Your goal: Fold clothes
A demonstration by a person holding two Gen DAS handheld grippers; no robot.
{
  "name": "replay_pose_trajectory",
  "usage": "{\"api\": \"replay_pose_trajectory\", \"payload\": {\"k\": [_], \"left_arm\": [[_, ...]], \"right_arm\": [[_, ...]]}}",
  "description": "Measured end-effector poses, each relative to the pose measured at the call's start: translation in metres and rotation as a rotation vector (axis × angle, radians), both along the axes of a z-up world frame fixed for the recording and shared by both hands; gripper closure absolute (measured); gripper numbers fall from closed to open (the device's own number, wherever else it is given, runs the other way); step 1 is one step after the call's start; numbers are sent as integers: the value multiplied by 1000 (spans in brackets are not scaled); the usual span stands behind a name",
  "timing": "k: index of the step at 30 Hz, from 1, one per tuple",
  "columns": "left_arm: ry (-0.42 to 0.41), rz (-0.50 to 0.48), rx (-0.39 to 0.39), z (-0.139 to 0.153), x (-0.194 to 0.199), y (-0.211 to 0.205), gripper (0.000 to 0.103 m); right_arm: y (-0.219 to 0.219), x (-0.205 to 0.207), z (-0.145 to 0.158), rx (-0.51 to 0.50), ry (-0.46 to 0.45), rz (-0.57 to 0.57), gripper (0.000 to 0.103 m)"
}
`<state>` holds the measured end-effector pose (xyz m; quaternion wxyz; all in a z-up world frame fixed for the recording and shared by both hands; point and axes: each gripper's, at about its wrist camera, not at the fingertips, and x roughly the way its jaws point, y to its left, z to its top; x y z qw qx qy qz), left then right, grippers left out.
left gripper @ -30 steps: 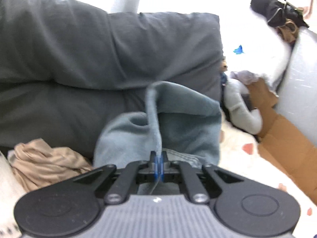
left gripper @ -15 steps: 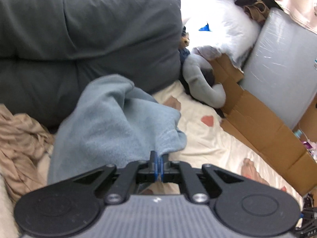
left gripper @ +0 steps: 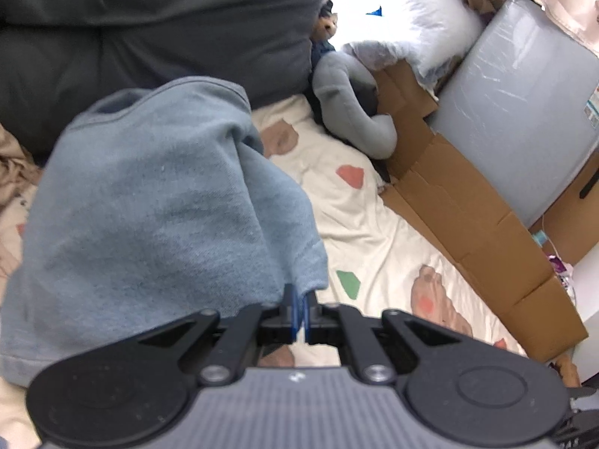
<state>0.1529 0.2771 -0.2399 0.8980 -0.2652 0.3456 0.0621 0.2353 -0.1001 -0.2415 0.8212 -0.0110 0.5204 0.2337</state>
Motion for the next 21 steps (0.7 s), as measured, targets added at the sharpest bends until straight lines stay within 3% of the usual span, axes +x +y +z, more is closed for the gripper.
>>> {"api": "replay_pose_trajectory", "payload": {"k": [9, 12, 14, 18, 21], "left_arm": [[86, -36, -26, -30, 32, -15, 98], [80, -24, -9, -26, 20, -11, 83], [91, -18, 11, -24, 6, -5, 68], [113, 4, 41, -21, -26, 10, 60], [131, 33, 87, -18, -51, 20, 46]], "right_arm": [[0, -1, -4, 14, 1, -7, 9], [-1, -2, -5, 23, -1, -6, 9], [0, -1, -5, 31, -3, -2, 9], [2, -1, -5, 47, -7, 6, 9], [6, 0, -4, 58, -16, 20, 9]]}}
